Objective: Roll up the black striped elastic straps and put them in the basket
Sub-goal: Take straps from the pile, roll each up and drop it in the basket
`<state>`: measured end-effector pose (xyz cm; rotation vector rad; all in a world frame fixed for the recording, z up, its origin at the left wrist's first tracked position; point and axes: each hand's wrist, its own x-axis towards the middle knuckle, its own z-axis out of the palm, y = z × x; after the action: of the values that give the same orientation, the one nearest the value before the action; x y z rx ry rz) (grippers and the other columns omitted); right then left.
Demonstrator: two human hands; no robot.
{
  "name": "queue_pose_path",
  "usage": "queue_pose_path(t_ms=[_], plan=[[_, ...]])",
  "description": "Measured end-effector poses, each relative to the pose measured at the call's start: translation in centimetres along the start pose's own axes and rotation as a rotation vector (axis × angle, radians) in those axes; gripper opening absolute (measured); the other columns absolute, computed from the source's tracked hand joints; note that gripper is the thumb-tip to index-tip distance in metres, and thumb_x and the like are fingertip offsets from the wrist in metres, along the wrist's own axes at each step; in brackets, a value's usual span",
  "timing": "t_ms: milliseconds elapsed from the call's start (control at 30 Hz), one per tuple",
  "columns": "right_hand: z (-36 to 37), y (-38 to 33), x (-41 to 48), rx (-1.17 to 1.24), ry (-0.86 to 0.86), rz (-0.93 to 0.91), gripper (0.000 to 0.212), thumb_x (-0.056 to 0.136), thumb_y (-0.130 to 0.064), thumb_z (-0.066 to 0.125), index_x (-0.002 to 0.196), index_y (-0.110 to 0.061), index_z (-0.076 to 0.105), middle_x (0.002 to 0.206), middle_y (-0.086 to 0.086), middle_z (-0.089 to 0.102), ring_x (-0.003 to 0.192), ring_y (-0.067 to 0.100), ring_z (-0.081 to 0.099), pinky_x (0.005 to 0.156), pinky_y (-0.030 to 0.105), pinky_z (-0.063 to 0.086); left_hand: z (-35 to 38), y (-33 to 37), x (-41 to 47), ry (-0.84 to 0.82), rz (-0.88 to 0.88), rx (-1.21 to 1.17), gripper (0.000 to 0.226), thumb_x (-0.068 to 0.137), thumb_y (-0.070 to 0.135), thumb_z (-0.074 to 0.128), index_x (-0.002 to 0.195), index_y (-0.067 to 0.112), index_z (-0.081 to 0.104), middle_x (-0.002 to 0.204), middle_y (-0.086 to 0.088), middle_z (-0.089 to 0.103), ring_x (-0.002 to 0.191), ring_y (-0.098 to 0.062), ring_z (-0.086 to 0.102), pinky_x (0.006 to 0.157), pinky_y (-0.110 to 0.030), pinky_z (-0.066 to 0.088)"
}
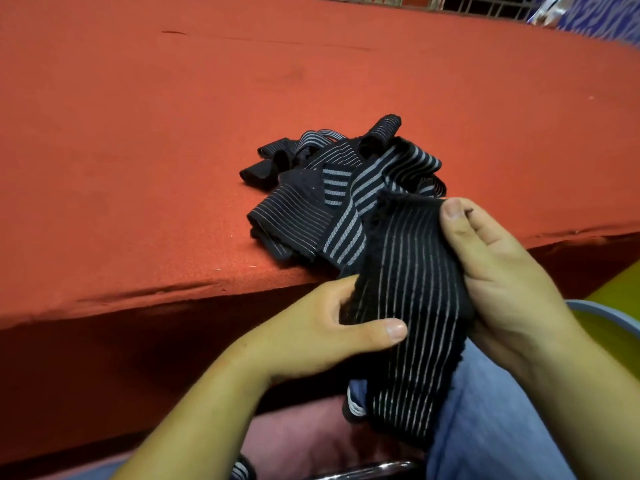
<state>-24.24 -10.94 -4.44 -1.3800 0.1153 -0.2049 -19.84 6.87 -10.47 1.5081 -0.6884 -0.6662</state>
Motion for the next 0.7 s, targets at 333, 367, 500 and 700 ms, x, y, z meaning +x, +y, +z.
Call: queue_pose_path(t_ms=[333,367,500,700], plan=[[1.7,0.7,-0.2,-0.06,-0.001,-0.12,0.021,0.088,-0.044,0.062,0.089,-0.027,0.074,0.087,-0.002,0.076,0.077,0.01,0.07,0.068,0.024,0.059,0.6,-0.1,-0.8,-0.177,-0.166,-0.466,0.035,0.069,0.025,0.072,0.103,0.024,0.081,0.107,-0.001,0.077,0.101,-0.017,0.073,0.091,-0.03,0.057],[1.8,0.7,-0.2,-0.068,0.008,-0.137,0.02,0.088,-0.045,0.062,0.088,-0.028,0.074,0.087,-0.003,0.076,0.076,0.01,0.07,0.067,0.024,0.059,0.6,0.0,-0.9,-0.185,-0.17,-0.507,0.036,0.068,0.024,0.073,0.102,0.023,0.081,0.106,-0.002,0.077,0.098,-0.018,0.073,0.089,-0.031,0.058],[1.7,0.7,-0.2,-0.098,0.035,-0.177,0.02,0.089,-0.043,0.063,0.09,-0.025,0.073,0.089,-0.003,0.076,0.08,0.011,0.069,0.071,0.025,0.058,0.3,0.0,-0.8,-0.211,-0.146,-0.554,0.06,0.061,0.038,0.093,0.114,0.015,0.076,0.113,-0.014,0.072,0.104,-0.031,0.068,0.097,-0.044,0.054],[1.7,0.9,-0.3,-0.077,0.037,-0.124,0.019,0.087,-0.047,0.064,0.086,-0.03,0.074,0.085,-0.002,0.076,0.069,0.013,0.069,0.056,0.026,0.056,0.5,0.1,-0.8,-0.223,-0.166,-0.547,0.062,0.055,0.047,0.095,0.108,0.019,0.079,0.104,-0.006,0.076,0.095,-0.021,0.072,0.088,-0.033,0.059]])
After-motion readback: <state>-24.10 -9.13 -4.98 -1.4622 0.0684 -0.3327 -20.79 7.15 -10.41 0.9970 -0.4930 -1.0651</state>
